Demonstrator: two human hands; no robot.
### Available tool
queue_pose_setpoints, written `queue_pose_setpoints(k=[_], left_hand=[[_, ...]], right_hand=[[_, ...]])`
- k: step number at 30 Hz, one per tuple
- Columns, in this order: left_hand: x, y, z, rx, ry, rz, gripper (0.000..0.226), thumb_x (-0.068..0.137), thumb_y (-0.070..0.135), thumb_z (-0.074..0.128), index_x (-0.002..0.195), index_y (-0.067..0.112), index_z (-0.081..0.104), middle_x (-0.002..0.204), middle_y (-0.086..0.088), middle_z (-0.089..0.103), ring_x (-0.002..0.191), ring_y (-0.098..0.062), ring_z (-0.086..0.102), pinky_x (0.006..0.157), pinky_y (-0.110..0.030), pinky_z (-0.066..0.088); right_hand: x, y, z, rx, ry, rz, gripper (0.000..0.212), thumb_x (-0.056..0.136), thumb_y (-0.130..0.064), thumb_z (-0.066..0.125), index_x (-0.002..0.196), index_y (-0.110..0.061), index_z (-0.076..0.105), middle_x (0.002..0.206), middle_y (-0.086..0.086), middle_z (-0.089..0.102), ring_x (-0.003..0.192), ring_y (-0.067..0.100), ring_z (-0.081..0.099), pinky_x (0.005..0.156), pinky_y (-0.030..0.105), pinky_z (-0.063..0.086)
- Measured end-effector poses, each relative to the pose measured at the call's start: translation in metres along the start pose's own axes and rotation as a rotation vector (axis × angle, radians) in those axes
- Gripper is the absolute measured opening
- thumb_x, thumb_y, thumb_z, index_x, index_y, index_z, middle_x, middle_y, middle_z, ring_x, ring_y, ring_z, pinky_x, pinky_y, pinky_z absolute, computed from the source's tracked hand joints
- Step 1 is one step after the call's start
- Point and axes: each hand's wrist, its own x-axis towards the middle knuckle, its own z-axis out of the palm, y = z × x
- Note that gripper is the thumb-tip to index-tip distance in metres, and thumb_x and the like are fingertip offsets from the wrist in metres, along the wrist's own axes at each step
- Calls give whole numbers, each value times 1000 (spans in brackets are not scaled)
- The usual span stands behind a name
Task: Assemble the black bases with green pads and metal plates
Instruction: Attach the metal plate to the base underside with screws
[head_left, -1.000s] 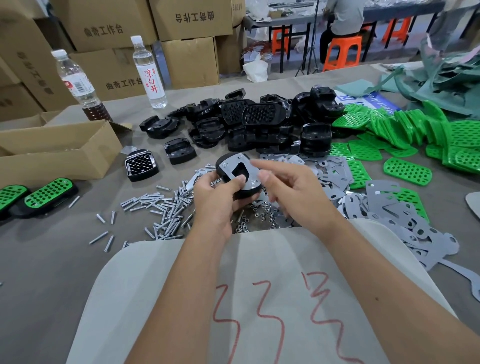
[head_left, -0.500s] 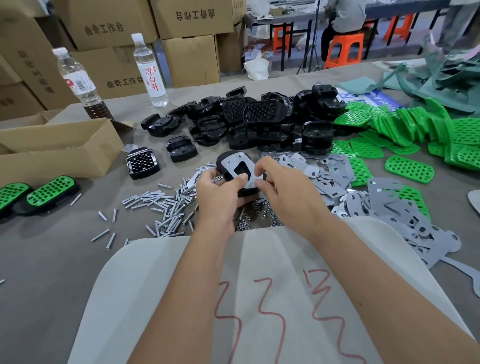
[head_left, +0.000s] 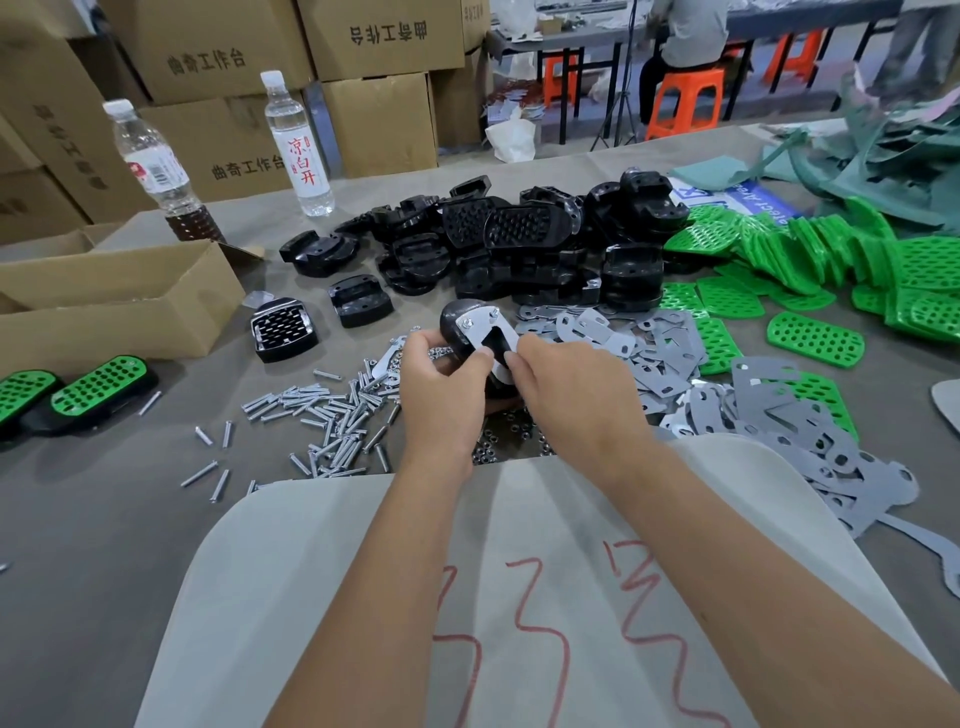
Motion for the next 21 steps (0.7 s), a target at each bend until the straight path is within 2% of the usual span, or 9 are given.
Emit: queue_pose_setpoints(k=[3, 7, 12, 15, 17, 21], left_hand=[[-1, 0, 0, -5, 17, -3, 26, 82, 16, 71, 104, 20, 60, 93, -9, 77, 91, -35, 76, 81, -57, 63], [-1, 0, -1, -9, 29, -10, 29, 77, 21, 73, 102, 21, 59, 97, -10, 76, 92, -35, 76, 81, -56, 63], [-6, 3, 2, 63, 54, 62, 33, 72, 31, 74, 100, 23, 58, 96, -10, 75, 95, -37, 73, 87, -60, 59], [-13, 4, 6, 89, 81, 127, 30, 75, 33, 72, 97, 25, 54, 97, -9, 74, 95, -34, 72, 87, -60, 58], [-19, 4, 10, 113, 99, 181, 28, 79, 31, 73, 96, 25, 52, 98, -6, 73, 94, -28, 71, 89, -57, 56], [-25, 2, 18, 143, 115, 308, 27, 87, 14, 74, 98, 18, 50, 95, -6, 69, 93, -22, 67, 91, -49, 53]], right_hand=[[0, 0, 0, 12, 29, 39, 42, 110, -47, 31, 79, -20, 38, 59, -5, 39, 59, 29, 44, 54, 38, 26], [-2, -1, -2, 39, 42, -50, 24, 110, -34, 32, 89, -21, 32, 64, -5, 48, 59, 30, 48, 51, 38, 30], [-2, -2, -4, -31, 51, -53, 26, 110, -34, 31, 87, -20, 33, 60, -5, 45, 56, 29, 45, 47, 35, 18], [-2, -2, -5, -80, 69, 22, 32, 110, -38, 29, 86, -19, 38, 56, -5, 36, 55, 28, 41, 48, 36, 14], [-2, -2, -6, -77, 75, 97, 34, 111, -38, 29, 85, -20, 41, 58, -4, 35, 59, 30, 44, 50, 37, 18], [0, -3, -6, -37, 84, 243, 40, 111, -41, 27, 82, -20, 44, 60, -5, 35, 63, 29, 42, 57, 38, 25]])
